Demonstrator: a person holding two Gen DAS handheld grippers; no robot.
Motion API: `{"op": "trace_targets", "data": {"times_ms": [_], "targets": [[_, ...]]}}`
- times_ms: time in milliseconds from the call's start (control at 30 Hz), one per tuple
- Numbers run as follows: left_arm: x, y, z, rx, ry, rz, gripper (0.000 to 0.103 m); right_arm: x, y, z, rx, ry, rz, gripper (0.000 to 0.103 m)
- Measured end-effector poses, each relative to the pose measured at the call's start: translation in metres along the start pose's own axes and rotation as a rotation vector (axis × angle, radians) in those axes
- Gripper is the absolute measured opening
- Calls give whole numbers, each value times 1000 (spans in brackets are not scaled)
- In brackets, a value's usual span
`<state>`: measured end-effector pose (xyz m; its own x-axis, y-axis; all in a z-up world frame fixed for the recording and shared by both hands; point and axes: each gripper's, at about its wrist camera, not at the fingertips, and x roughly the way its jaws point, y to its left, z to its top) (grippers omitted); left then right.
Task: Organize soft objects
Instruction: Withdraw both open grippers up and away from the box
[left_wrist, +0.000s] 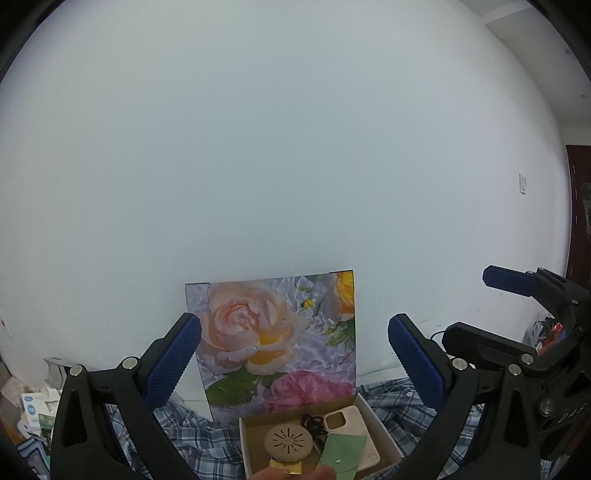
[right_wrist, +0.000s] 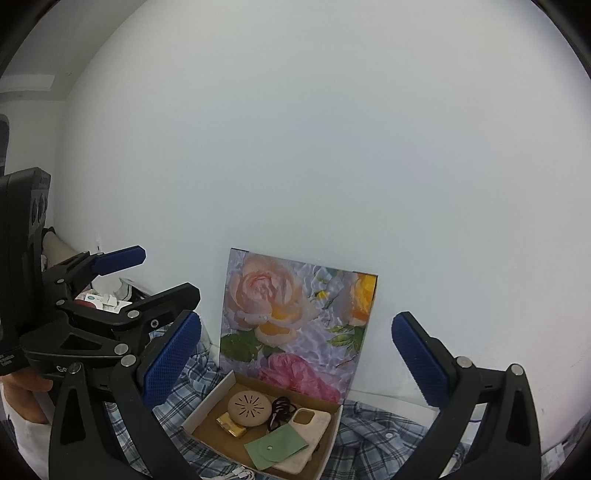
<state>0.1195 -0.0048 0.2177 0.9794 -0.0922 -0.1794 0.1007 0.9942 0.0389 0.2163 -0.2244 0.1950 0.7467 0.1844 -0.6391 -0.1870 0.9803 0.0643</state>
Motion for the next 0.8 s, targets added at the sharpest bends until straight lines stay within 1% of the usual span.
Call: {"op": "trace_targets", "data": {"times_ms": [133,200,300,400,500,600,733,800], "targets": [[-10,-10,4,16,5,42,102,-12,0,-2,13,-7,-26,103],[-15,-12,3,17,6,45,102,-17,1,-6,11,-4,-32,103],[-23,-17,-1,39,12,37,102,-24,4,-13,-7,11,-37,103],[-24,-21,-8,60,42,32,102,-28,7,-19,-30,27,-54,103],[-25,-22,-15,53,69,17,102,-35,7,-28,-16,-3,-63,103],[-28,-25,-25,66,80,2,102,-39,8,-37,-7,-9,-52,103],[-27,-27,-39,68,103,-20,103,-38,8,-50,5,13,-29,103],[-26,-26,-48,63,126,-36,103,-37,6,-57,30,29,-5,103]]}}
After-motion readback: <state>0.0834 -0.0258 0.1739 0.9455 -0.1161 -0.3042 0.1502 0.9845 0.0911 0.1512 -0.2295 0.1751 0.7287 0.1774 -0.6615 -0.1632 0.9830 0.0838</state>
